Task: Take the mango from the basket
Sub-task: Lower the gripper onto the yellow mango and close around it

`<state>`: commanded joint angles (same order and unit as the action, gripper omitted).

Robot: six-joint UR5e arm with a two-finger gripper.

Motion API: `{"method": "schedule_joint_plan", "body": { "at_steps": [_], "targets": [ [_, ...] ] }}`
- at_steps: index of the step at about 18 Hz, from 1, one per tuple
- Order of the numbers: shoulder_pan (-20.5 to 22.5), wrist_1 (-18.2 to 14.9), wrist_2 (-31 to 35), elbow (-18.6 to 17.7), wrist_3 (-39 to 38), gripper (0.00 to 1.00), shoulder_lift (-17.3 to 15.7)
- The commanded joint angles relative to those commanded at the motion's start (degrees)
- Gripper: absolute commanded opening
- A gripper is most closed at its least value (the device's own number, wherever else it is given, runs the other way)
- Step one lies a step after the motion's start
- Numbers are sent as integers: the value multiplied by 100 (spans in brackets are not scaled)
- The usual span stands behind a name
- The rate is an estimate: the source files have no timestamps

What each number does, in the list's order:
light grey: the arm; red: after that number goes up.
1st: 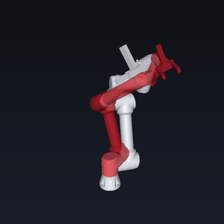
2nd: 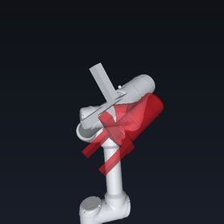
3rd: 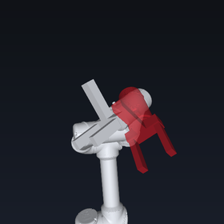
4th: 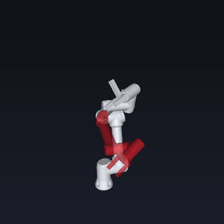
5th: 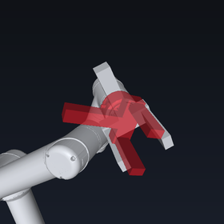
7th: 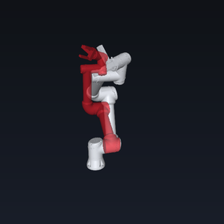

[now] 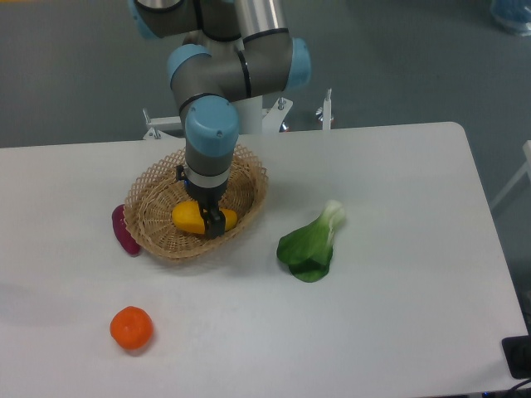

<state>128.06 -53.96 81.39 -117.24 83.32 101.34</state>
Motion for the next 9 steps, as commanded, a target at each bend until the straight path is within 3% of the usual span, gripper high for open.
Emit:
{"method": "schedule_joint_plan", "body": {
  "at_steps": [9],
  "targets": [
    [-53,61,0,-9,-140,100,211]
  ]
}}
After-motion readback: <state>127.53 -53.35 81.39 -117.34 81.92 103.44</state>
